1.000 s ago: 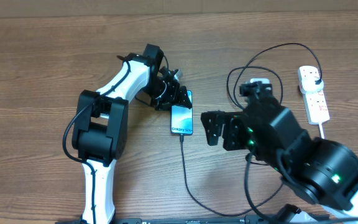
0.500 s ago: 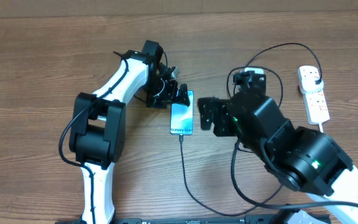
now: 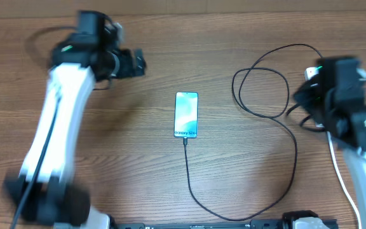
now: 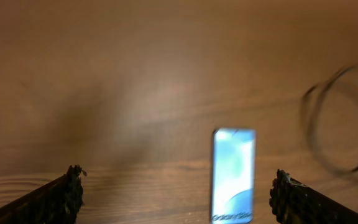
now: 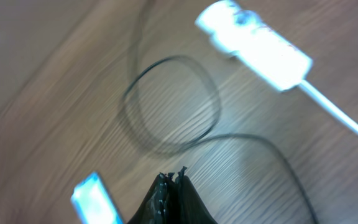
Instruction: Plug charger to phone and switch on socket
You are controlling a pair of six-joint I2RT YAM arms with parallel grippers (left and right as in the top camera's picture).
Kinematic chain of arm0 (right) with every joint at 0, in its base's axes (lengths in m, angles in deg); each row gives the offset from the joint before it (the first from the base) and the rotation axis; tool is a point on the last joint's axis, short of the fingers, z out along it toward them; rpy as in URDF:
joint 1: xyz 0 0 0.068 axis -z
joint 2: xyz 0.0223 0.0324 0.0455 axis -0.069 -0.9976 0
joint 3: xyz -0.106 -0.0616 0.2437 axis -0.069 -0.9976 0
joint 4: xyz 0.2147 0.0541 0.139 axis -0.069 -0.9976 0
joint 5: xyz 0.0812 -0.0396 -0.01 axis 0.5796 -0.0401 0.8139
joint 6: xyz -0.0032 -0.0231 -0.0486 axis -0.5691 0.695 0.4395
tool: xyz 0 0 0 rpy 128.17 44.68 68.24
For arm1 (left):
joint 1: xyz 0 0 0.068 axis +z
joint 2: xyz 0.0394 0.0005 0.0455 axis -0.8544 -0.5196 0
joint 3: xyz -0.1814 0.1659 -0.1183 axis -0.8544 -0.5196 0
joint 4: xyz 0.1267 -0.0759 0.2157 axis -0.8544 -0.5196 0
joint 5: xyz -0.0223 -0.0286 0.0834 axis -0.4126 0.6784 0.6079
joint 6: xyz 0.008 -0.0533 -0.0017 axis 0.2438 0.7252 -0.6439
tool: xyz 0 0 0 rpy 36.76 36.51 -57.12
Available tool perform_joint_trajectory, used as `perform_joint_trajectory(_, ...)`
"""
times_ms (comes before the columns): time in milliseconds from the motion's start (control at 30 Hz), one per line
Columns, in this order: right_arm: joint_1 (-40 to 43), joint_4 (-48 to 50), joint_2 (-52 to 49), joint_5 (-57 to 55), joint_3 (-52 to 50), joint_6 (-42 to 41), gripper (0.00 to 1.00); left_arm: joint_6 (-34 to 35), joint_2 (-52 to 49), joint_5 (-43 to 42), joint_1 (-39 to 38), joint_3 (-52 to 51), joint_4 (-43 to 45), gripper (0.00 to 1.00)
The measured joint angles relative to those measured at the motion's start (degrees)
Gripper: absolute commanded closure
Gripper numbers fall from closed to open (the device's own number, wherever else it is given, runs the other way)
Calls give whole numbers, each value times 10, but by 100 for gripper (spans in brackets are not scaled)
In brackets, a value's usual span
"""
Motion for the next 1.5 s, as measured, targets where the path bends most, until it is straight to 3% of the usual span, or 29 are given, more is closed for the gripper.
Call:
perform_joint_trajectory(200, 200, 64, -117, 104, 0, 64, 96, 12, 214, 100, -38, 11, -34, 0)
perform_joint_trajectory(467, 316, 108, -297, 208, 35, 111, 96, 49, 350, 214, -51, 2, -107, 0)
perform_joint_trajectory(667, 327, 94, -411, 230, 117, 140, 96, 87, 435, 297, -51, -6, -197, 0)
perform_joint_trajectory(900, 325, 94, -450, 242, 127, 149, 96, 99, 441, 337, -51, -7, -289, 0)
perform_joint_trajectory(1500, 321, 140, -473, 247, 127, 152, 96, 99, 422, 346, -51, -9, -290, 0)
